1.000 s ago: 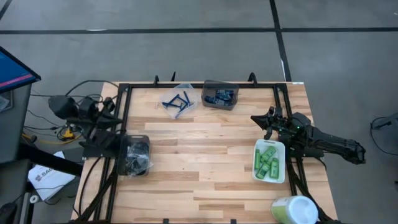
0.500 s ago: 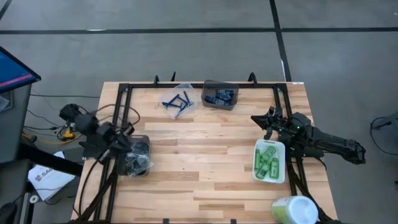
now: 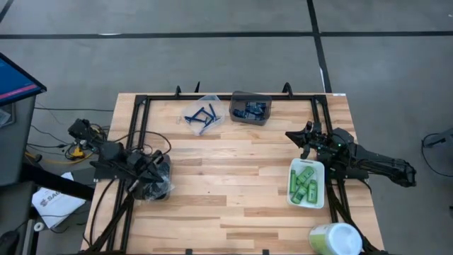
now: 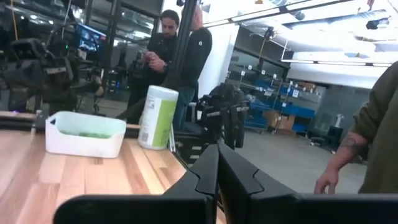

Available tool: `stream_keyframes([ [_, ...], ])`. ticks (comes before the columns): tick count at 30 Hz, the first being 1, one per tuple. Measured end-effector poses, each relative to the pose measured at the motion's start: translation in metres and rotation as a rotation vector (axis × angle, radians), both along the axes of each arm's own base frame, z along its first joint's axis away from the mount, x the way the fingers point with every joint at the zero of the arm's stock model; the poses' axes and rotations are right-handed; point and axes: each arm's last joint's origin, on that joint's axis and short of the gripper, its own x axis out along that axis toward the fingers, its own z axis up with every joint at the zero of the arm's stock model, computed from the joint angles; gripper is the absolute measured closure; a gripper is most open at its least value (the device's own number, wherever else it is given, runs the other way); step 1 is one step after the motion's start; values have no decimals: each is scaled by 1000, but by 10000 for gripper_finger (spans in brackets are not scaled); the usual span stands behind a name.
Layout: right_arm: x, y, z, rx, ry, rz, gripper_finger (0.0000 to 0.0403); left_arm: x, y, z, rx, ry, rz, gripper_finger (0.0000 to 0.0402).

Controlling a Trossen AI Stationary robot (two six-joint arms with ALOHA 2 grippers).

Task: Pick & Place Travel size toiletries
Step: Return to Home Position

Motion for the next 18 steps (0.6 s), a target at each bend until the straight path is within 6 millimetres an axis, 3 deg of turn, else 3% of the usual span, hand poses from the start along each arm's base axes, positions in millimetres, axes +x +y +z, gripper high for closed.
stream_keyframes([
  [18,0,0,0,0,0,0,403,5,-3,-6,24,69,-2,396],
])
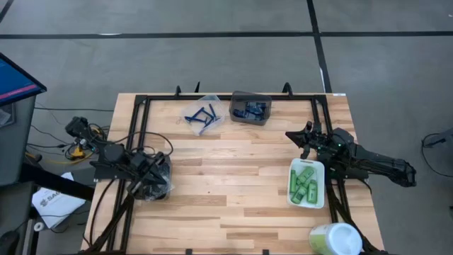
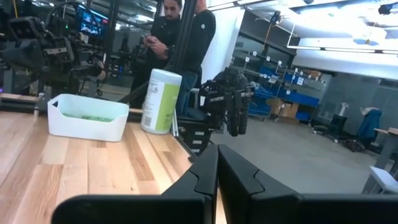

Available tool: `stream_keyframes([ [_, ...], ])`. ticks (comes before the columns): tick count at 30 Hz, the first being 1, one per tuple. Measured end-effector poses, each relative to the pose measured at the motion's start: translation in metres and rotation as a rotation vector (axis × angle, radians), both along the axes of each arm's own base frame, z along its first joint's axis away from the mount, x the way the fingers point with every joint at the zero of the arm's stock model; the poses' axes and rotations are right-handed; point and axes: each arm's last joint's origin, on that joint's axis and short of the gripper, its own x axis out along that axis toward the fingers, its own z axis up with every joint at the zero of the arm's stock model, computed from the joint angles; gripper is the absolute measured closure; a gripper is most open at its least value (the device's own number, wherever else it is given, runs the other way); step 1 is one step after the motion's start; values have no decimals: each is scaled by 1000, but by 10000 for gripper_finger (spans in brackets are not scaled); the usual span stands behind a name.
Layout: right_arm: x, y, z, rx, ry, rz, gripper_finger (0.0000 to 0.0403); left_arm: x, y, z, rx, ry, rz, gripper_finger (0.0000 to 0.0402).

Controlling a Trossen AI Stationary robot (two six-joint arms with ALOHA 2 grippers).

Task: Pick & Place Travel size toiletries
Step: Return to Home Position

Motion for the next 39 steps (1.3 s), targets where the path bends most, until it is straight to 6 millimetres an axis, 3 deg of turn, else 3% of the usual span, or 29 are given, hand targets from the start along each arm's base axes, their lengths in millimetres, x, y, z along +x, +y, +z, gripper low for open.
stream_keyframes([
  [39,0,0,0,0,0,0,403,3,-2,-2,15,23,0,399],
])
